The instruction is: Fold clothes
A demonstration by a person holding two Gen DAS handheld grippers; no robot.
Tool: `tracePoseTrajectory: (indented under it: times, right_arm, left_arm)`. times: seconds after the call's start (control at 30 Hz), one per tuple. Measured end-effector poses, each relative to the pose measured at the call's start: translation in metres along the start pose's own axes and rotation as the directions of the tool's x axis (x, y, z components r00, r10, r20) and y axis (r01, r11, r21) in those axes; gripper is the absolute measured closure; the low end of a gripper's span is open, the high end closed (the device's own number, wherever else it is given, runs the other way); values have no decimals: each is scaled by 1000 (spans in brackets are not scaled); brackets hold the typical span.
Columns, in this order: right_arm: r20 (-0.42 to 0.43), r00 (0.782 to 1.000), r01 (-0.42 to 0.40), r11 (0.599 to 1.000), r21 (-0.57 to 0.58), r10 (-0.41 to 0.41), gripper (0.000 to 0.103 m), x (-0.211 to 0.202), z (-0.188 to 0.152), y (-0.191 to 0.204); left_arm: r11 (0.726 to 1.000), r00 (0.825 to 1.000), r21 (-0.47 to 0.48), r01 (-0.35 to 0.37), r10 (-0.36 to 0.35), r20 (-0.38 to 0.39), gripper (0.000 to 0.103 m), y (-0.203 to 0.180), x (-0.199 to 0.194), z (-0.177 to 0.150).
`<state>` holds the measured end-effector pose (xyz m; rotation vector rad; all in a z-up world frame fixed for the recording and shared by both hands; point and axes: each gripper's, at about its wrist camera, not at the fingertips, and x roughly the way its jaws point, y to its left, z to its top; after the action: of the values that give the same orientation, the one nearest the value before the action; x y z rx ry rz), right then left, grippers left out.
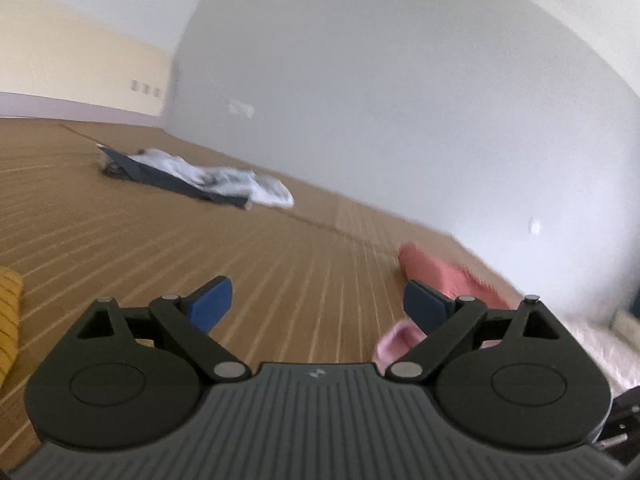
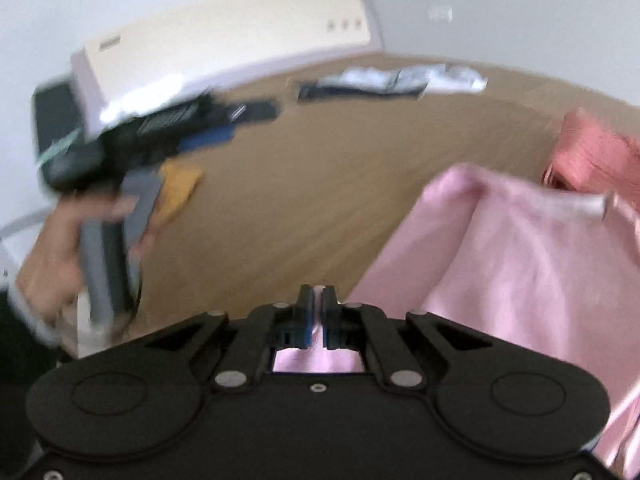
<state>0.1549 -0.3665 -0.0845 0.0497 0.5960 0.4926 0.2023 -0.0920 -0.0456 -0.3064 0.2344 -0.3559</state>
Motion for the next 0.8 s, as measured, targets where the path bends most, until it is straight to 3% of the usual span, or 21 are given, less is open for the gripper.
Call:
tracePoseTrajectory:
  times: [0.17, 0.33, 0.43, 0.47, 0.5, 0.6, 0.67, 0.8]
  right_arm:
    - [63, 994, -90, 994, 69, 85, 98, 44, 61, -14]
    - [69, 992, -110, 989, 104, 103, 96, 106, 114, -9]
    - [88, 988, -140, 982, 123, 129, 73, 122, 129, -14]
    - [102, 985, -149, 981, 123, 137, 62, 117, 130, -16]
    - [115, 985, -145, 983, 113, 132, 59, 109, 127, -18]
    - [100, 993, -68, 998, 9, 67, 59, 80, 113, -16]
    - [62, 998, 1, 997, -80, 4, 58, 50, 85, -5]
    - [-64, 997, -63, 967, -247, 49, 52, 10, 18, 22]
  left_arm:
    - [990, 988, 27, -137, 134, 81, 7, 4, -19, 6]
    - [983, 981, -14, -184, 184, 67, 7, 15, -19, 8]
    - [980, 979, 8, -197, 197, 46, 7, 15, -15, 8]
    - [980, 979, 21, -199, 198, 39, 7, 14, -14, 8]
    - [980, 981, 29, -195, 194, 32, 7, 12, -13, 8]
    - [985, 986, 44, -169, 169, 5, 7, 10, -7, 4]
    - [989, 990, 57, -138, 139, -21, 7, 8, -4, 1]
    - [992, 994, 108, -69, 78, -81, 7, -6, 3, -8]
